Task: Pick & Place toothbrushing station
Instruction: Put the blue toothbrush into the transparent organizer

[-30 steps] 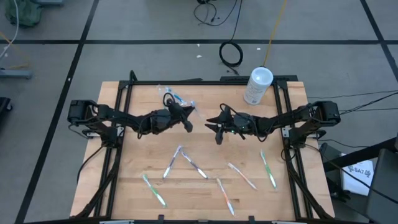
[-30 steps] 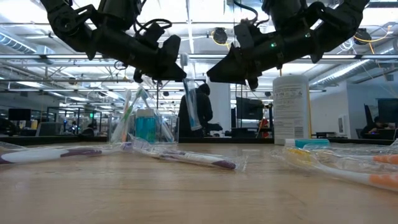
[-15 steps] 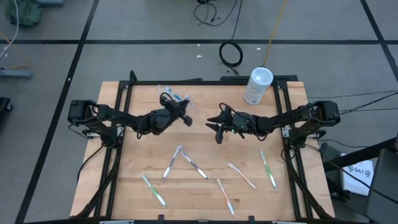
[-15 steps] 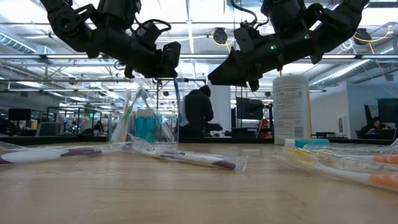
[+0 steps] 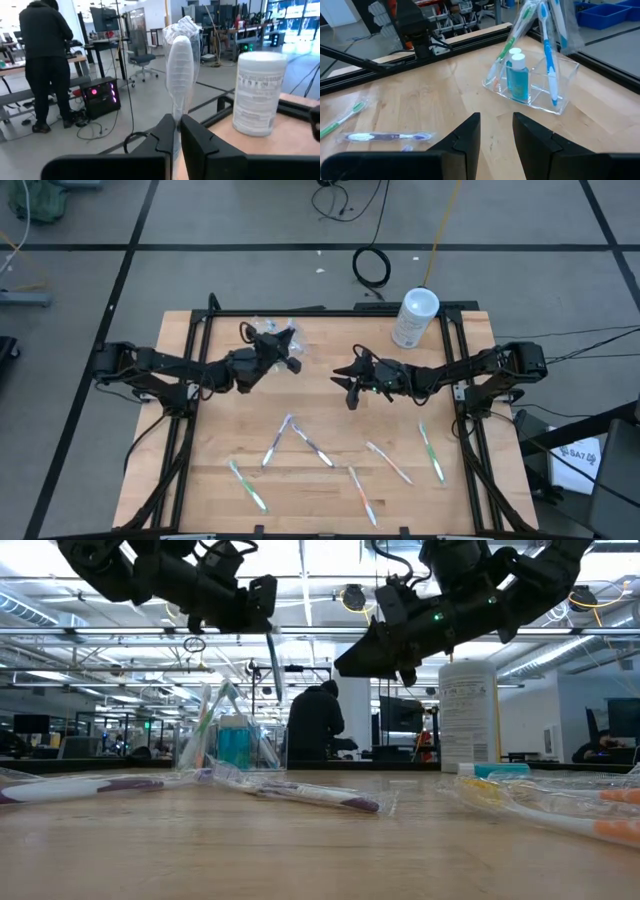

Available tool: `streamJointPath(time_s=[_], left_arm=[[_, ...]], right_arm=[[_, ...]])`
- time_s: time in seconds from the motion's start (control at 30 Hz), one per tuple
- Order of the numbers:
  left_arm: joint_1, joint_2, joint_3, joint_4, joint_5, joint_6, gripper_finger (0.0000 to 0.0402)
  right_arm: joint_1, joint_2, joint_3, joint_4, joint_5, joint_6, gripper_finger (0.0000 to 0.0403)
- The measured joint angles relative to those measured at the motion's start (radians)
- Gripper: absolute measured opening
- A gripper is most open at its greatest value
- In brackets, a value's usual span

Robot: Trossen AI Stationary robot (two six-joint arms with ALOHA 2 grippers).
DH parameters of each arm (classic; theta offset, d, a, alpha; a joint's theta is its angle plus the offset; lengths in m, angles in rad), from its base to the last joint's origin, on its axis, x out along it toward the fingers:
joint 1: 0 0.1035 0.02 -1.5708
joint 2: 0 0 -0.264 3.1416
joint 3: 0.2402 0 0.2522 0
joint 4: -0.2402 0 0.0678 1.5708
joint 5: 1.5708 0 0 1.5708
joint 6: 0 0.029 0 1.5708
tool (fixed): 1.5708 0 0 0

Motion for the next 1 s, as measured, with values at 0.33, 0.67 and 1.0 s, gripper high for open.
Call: streamJointPath(time_s=[0.33, 0.67, 1.0], left_arm=[[0.040, -0.014, 0.000, -0.131, -0.007, -0.073, 0.0005], [0.127, -0.013, 0.000, -0.349, 0.075, -0.293, 0.0028], [0.175, -0.011, 0.000, -0.394, 0.274, -0.353, 0.0030]], right_arm=[[-0.001, 0.000, 0.000, 0.000, 0.000, 0.000, 0.0105], [-0.001, 0.000, 0.000, 0.000, 0.000, 0.000, 0.0105], [-0.001, 0.000, 0.000, 0.000, 0.000, 0.000, 0.0105]])
